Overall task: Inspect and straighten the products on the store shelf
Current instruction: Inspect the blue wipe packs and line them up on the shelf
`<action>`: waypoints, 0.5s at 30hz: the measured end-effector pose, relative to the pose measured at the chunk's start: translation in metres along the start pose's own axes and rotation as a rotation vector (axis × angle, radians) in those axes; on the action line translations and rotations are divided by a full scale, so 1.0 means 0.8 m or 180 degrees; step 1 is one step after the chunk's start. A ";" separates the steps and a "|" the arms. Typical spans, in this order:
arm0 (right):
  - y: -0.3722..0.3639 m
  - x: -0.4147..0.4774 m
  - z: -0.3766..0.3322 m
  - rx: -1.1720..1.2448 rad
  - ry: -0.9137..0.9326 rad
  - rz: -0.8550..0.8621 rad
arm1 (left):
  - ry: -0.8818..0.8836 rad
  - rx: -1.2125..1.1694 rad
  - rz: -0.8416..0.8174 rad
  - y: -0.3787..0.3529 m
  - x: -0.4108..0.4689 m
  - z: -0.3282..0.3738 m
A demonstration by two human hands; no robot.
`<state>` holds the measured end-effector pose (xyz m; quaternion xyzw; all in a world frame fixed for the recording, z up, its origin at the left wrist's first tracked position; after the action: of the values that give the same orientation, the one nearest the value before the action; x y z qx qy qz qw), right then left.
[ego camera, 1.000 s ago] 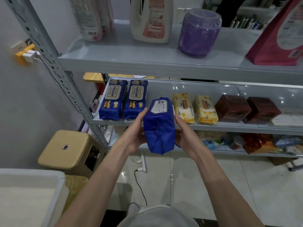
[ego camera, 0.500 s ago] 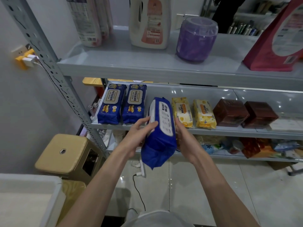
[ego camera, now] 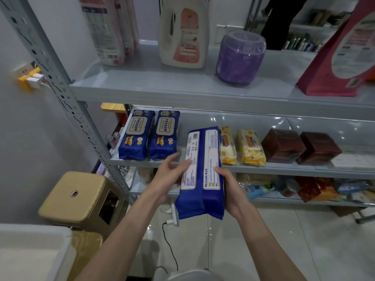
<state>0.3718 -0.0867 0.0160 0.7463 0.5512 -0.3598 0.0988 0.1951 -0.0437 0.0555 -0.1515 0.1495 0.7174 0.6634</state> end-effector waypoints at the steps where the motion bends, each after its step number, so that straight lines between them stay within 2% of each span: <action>1: 0.001 -0.001 0.000 0.0027 -0.0008 0.0010 | 0.0228 0.0014 -0.0150 -0.005 -0.001 -0.008; 5: -0.004 -0.006 -0.013 -0.0064 0.0032 -0.0084 | 0.0822 -0.0165 -0.0722 -0.023 -0.010 -0.024; 15: -0.003 -0.009 -0.047 -0.0663 0.0549 -0.0030 | 0.0355 -0.0241 -0.0490 -0.018 0.000 -0.009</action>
<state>0.3850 -0.0707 0.0484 0.7576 0.5955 -0.2355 0.1263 0.2093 -0.0460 0.0487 -0.2273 0.1469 0.6599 0.7009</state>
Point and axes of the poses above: each hand's wrist, its own x-axis towards the middle knuckle, its own y-axis out of the back of the hand, z = x × y, the point moved 7 cm from there along x, towards the middle knuckle, and after that the axes turned 13 degrees about z, right-handed, at the moved point
